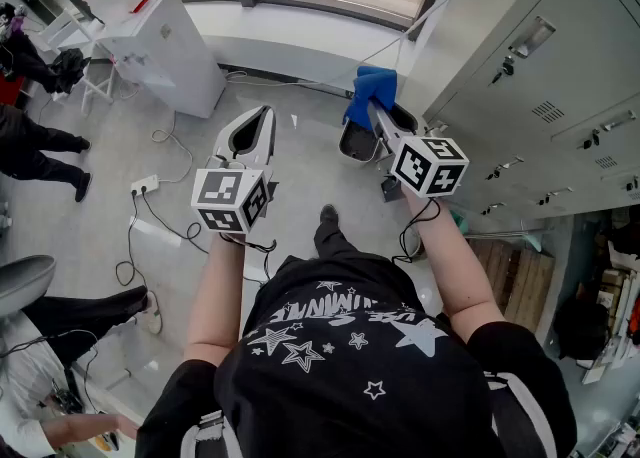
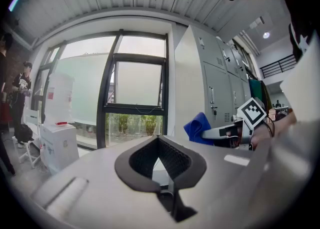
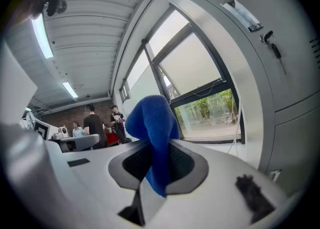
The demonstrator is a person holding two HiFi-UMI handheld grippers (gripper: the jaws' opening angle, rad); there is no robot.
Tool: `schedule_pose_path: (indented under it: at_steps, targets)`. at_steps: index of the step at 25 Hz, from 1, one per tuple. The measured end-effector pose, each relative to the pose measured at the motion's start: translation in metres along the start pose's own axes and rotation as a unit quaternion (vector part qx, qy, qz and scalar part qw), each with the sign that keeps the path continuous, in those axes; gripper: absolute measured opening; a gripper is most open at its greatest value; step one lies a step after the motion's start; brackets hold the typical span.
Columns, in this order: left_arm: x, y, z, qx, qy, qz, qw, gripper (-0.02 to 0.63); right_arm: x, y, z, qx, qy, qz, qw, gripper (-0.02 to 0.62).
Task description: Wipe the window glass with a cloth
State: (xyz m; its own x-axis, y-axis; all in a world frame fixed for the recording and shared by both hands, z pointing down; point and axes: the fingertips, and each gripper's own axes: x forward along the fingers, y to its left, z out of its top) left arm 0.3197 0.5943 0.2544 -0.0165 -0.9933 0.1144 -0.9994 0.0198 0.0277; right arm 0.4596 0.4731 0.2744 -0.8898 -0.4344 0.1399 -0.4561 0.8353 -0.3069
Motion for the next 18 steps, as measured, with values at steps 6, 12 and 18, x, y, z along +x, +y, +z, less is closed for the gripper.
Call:
schedule_pose_path:
  at_steps: [6,12,18]
  targets:
    - [-0.003,0.004,-0.002,-0.01,0.0,0.009,0.9999,0.009,0.004,0.002,-0.003,0.008,0.0,0.007,1.0,0.074]
    - [0.0,0.013,-0.004,-0.015,0.002,0.013,0.9998,0.009,0.011,0.001,-0.006,0.008,0.006,0.006,1.0,0.074]
    - [0.014,0.026,-0.015,-0.02,0.016,0.013,0.9996,0.009,0.028,-0.008,-0.008,0.014,0.012,0.001,1.0,0.074]
